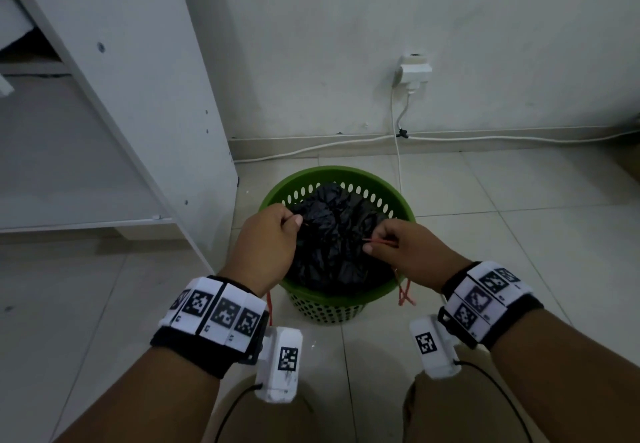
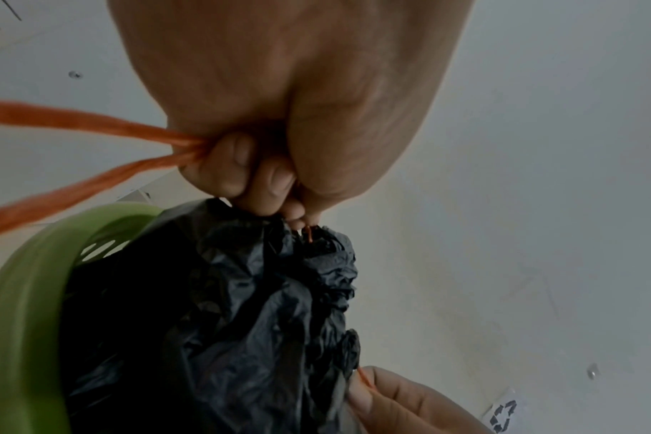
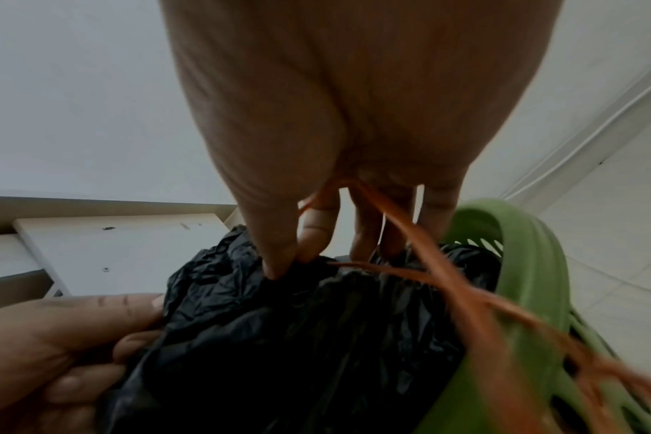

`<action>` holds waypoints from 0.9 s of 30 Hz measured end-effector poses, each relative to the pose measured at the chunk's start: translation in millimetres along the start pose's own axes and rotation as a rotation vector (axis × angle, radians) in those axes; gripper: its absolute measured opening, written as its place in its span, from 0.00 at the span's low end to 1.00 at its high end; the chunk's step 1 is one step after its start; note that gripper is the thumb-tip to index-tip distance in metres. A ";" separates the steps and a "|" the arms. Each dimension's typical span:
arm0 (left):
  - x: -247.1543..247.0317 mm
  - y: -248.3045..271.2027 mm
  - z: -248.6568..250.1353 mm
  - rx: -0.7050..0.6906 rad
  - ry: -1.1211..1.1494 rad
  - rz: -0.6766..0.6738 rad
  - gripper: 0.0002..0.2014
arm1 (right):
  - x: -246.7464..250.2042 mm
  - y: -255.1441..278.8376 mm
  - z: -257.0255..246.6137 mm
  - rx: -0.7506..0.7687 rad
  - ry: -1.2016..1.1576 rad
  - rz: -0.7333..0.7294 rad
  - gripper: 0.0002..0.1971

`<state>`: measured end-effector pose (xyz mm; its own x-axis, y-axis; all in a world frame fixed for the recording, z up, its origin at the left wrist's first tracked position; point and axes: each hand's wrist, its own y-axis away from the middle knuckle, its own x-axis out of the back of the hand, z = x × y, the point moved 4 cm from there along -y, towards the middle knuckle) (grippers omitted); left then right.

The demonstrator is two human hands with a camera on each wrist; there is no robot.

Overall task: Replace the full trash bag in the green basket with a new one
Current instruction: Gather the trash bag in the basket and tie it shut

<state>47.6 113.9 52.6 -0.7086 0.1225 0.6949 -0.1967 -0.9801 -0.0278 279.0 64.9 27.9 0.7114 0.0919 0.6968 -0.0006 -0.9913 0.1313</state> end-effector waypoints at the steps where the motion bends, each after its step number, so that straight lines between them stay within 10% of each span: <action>1: 0.8 0.3 -0.9 0.002 -0.003 -0.001 0.13 | -1.1 0.4 1.1 -0.012 -0.045 -0.017 0.09; 12: 5.2 -2.8 -4.9 -0.015 -0.059 0.022 0.13 | 18.5 -0.2 -4.0 -0.232 -0.416 -0.197 0.17; 18: 11.5 -7.2 10.2 -0.058 -0.160 0.027 0.18 | 46.6 -3.5 -44.4 0.165 0.272 -0.088 0.20; 23: 10.2 -9.8 29.5 0.370 0.615 -0.059 0.18 | 26.5 4.8 -86.1 0.337 0.603 0.007 0.19; 27: 6.6 -5.0 56.7 0.358 0.836 -0.092 0.10 | -2.0 7.9 -106.8 0.459 0.704 0.041 0.15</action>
<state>82.3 110.7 98.1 -0.9879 0.1392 -0.0676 -0.1537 -0.9336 0.3236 202.5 66.9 102.8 0.1119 -0.0585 0.9920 0.3772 -0.9211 -0.0968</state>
